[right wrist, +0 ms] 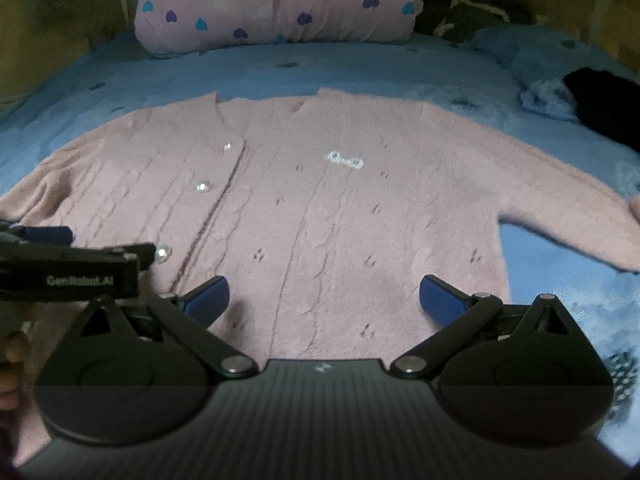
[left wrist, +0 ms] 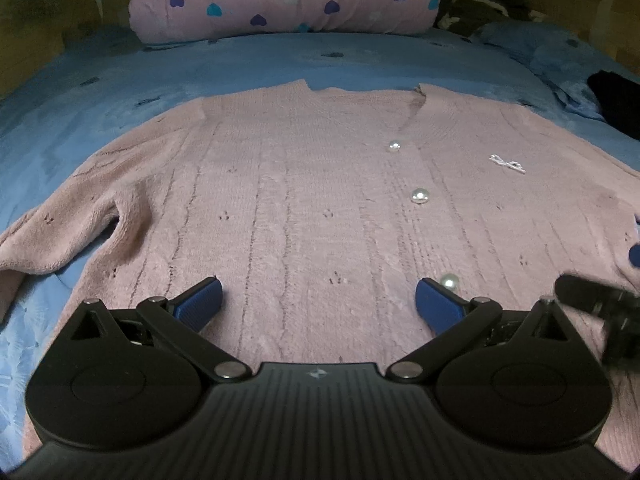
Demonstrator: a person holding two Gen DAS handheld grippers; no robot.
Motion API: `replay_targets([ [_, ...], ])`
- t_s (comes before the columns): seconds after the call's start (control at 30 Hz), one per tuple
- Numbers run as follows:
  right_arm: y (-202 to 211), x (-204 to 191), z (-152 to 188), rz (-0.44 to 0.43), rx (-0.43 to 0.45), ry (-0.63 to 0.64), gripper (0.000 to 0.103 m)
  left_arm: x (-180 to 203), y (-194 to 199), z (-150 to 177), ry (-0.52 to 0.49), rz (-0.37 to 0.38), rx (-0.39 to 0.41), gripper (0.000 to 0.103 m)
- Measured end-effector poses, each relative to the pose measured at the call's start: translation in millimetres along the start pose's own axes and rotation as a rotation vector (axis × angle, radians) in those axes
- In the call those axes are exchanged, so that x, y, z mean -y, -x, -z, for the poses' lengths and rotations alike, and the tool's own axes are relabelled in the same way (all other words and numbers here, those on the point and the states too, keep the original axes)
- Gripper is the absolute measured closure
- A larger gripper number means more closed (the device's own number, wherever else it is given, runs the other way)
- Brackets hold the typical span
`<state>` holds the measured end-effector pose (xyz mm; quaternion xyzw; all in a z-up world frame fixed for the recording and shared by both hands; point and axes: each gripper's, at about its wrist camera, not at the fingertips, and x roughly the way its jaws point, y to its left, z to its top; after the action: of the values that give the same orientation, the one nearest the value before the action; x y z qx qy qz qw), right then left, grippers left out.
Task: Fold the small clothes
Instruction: 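Move the right tool to the cardigan sleeve cuff and close on it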
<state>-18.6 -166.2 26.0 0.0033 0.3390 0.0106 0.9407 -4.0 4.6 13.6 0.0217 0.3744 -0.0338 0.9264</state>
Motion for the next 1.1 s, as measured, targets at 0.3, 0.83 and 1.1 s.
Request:
replay_targets([
  [0.3,16.9,30.6,-22.4,0.038,0.022,-0.054,0.000,-3.0,17.9,-7.4,0.006,0.034,-0.043,0.000],
  [0.83,23.6,167.7,-43.6,0.220,0.028,-0.162,0.000,43.2,28.4,-26.2,0.021,0.029,-0.090,0.000],
  [1.1,13.9,220.9,-39.8,0.357,0.059,-0.158,0.000,56.0,12.6,-20.7,0.025,0.006,-0.124,0.000],
])
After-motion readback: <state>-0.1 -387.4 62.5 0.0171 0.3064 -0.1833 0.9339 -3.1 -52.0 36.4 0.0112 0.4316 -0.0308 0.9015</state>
